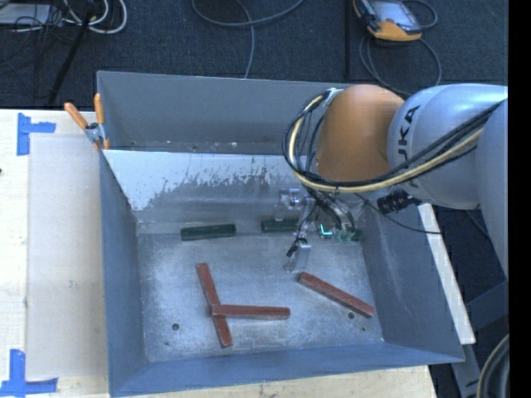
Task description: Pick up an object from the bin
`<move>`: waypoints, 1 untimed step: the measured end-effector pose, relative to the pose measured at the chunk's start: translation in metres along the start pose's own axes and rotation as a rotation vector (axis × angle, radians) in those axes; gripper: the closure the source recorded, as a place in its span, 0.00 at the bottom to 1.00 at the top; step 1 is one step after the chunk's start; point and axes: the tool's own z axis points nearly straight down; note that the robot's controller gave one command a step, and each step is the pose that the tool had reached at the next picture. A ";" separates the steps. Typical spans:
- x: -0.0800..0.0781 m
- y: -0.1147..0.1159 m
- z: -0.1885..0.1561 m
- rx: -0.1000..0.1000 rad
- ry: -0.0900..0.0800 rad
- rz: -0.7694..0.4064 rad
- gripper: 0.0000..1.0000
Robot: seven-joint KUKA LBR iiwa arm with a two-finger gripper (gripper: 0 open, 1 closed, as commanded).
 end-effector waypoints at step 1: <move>0.058 -0.049 0.066 0.002 0.003 0.037 0.00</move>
Offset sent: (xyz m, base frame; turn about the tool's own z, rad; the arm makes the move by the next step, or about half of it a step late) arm -0.0545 -0.0466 -0.0613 0.0317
